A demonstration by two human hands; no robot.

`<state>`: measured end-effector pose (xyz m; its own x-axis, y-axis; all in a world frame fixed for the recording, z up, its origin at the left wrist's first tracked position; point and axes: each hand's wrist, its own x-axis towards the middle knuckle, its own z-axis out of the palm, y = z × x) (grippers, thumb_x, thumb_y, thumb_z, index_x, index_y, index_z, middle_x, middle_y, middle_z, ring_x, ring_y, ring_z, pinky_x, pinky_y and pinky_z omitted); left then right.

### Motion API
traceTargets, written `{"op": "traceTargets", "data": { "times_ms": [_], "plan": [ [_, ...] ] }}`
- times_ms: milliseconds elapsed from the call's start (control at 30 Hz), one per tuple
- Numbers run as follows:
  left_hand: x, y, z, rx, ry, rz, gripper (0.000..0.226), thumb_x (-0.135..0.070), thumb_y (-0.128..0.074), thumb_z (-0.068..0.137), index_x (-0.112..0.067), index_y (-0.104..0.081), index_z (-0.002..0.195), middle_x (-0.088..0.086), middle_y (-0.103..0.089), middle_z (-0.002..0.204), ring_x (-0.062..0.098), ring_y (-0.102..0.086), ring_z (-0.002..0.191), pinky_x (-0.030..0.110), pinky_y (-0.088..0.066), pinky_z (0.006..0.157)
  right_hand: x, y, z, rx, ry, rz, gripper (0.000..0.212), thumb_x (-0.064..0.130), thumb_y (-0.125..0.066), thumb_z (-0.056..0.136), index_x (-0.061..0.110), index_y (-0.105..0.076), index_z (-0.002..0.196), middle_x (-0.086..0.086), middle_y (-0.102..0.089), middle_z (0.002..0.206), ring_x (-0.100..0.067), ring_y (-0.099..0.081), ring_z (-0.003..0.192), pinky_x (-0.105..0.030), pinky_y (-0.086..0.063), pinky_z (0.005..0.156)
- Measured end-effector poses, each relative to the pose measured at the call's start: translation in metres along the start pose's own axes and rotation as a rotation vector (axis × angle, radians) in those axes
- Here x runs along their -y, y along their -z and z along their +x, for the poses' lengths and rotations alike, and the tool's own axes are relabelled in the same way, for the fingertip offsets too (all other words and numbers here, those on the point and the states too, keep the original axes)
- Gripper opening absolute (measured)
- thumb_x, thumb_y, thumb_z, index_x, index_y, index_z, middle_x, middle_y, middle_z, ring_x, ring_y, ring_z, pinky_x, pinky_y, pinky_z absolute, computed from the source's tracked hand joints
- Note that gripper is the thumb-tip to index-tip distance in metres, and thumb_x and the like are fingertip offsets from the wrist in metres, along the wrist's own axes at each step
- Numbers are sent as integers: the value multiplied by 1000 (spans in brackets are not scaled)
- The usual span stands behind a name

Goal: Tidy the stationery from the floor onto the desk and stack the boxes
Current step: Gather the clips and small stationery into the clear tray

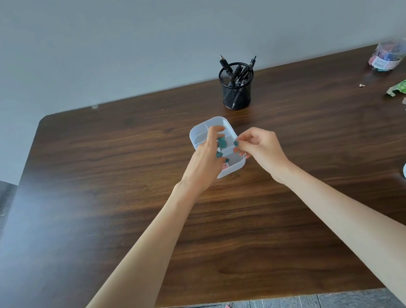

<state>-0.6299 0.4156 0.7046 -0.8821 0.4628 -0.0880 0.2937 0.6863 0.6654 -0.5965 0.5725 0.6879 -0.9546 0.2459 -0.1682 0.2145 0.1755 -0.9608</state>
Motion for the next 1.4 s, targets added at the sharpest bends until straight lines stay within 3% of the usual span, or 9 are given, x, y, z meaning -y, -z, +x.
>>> {"op": "traceTargets", "data": {
  "times_ms": [167,333,433,500,600,767,1100,1300,1400],
  "plan": [
    [-5,-5,8,-81,80,-57,59,-3,-66,87,-22,-32,131,5,-59,128,18,-60,112,35,-61,75,-8,16,5,-155,50,-215,3,14,-63,89,12,-64,91,-3,-68,89,-13,-64,80,-24,-55,70],
    [-10,-17,11,-61,72,49,49,-17,-68,88,-23,-39,127,3,-62,129,23,-66,102,37,-60,73,-17,14,6,-52,117,-501,8,21,-67,88,16,-68,94,2,-65,99,-9,-58,80,-16,-48,67],
    [-8,-24,10,-69,59,78,47,-20,-69,87,-23,-43,127,0,-61,131,21,-59,118,37,-55,89,-17,17,5,-86,110,-474,9,17,-63,90,16,-67,98,1,-65,102,-9,-58,83,-13,-46,67],
    [-7,-27,10,-73,44,134,48,-22,-69,88,-22,-46,130,-3,-62,131,20,-50,129,38,-36,110,-18,18,3,-120,98,-447,11,13,-59,92,15,-66,100,0,-66,104,-10,-59,87,-14,-47,71],
    [-6,-27,10,-65,27,208,50,-26,-68,88,-23,-46,132,-5,-61,132,19,-45,133,36,-15,119,-21,17,-2,-132,80,-451,14,8,-57,92,16,-66,100,-1,-66,107,-12,-60,91,-19,-51,77],
    [-2,-23,1,-59,4,242,47,-29,-68,87,-30,-49,130,-4,-60,131,23,-45,126,40,-35,106,-16,11,-14,-112,94,-485,14,7,-57,92,16,-64,100,0,-65,106,-9,-58,88,-17,-49,73],
    [4,16,-75,-241,-42,405,15,-24,-54,95,-18,-62,106,-3,-61,104,18,-56,93,30,-42,80,19,-12,-74,14,295,-789,14,11,-61,89,15,-59,102,1,-61,111,-15,-64,90,-20,-48,64],
    [20,37,-167,-239,21,404,15,-23,-53,93,-16,-63,102,-2,-62,101,21,-58,97,33,-42,81,36,-63,-148,146,429,-967,14,8,-55,89,15,-57,100,1,-59,102,-19,-61,90,-24,-39,61],
    [38,42,-227,-241,64,397,15,-25,-53,94,-16,-63,102,-1,-61,101,21,-58,97,32,-40,81,36,-95,-196,193,425,-1004,15,6,-55,86,14,-55,98,0,-57,99,-21,-59,90,-31,-49,66]
  ]
}}
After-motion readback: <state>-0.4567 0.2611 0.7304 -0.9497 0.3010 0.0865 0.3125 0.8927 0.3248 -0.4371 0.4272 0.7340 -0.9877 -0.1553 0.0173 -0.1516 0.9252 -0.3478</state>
